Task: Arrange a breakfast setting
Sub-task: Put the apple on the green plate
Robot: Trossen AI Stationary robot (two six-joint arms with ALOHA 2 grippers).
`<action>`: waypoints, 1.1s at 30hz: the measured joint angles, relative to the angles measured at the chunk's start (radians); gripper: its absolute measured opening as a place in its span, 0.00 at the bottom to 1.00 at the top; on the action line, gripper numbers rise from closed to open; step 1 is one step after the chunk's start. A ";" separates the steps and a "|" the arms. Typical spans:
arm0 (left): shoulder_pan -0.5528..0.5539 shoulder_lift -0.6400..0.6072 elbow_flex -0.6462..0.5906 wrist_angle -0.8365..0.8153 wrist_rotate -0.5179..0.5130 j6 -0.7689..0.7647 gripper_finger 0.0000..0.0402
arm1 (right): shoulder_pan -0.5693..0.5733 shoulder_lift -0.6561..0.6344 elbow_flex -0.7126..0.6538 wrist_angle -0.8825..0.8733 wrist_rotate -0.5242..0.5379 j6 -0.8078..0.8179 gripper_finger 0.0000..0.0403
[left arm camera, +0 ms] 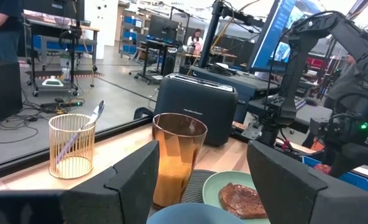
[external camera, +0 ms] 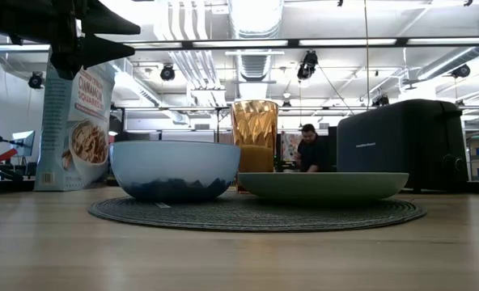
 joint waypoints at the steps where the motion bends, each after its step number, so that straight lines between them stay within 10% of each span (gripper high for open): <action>1: 0.000 0.000 0.000 0.000 0.000 0.000 0.57 | 0.000 -0.006 0.000 0.001 -0.002 -0.001 0.43; 24: 0.000 0.000 0.000 0.003 0.000 0.000 0.57 | 0.000 -0.322 0.116 -0.166 -0.024 -0.100 0.38; 33: 0.000 0.000 0.000 0.003 -0.001 0.000 0.57 | -0.016 -0.362 0.180 -0.129 0.428 -0.270 0.38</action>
